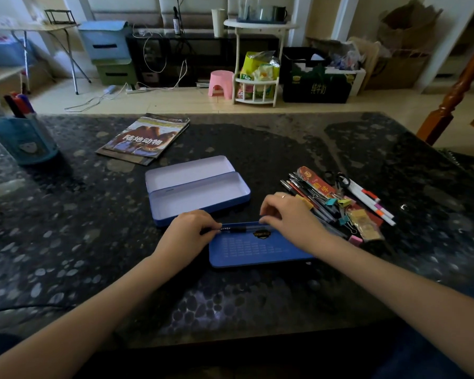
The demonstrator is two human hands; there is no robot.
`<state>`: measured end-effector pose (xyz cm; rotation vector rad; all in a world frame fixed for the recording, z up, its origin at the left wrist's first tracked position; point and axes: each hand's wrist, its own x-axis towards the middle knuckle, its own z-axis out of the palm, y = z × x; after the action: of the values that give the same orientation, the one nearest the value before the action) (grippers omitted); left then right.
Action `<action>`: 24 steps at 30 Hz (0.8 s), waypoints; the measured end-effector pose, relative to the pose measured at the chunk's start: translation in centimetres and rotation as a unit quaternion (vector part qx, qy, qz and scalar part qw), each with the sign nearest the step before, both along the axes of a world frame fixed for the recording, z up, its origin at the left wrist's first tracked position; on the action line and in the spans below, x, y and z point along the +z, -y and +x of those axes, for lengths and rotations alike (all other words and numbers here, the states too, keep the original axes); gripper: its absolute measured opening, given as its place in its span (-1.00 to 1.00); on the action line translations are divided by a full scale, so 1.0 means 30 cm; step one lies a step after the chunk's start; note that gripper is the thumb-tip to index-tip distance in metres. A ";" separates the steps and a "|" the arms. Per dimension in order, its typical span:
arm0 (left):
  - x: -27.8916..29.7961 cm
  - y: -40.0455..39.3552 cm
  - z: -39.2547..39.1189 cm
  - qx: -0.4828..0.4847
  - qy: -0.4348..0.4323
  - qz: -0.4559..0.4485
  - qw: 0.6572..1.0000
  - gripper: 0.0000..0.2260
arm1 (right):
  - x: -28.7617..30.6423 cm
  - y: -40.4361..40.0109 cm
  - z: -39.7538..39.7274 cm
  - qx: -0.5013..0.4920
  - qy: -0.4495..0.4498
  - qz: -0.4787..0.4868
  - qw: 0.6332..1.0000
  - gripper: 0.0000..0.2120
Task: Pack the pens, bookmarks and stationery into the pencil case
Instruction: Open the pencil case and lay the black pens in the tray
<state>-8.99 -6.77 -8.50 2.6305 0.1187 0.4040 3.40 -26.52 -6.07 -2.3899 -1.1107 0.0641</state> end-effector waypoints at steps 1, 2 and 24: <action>0.001 0.000 -0.001 0.004 0.000 -0.004 1.000 -0.87 | 0.021 0.005 0.019 -0.023 -0.005 -0.006 1.000 -0.92; 0.001 0.000 -0.001 0.008 0.001 -0.008 1.000 -0.88 | 0.045 0.017 0.044 -0.049 -0.015 -0.026 0.998 -0.92; -0.005 0.002 -0.012 0.015 0.004 -0.026 1.000 -0.93 | 0.085 0.108 0.152 -0.244 -0.110 -0.185 0.945 -0.82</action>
<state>-9.36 -6.83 -8.63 2.5792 0.1641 0.4156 7.97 -29.75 -3.52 -2.8368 -0.4073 0.3899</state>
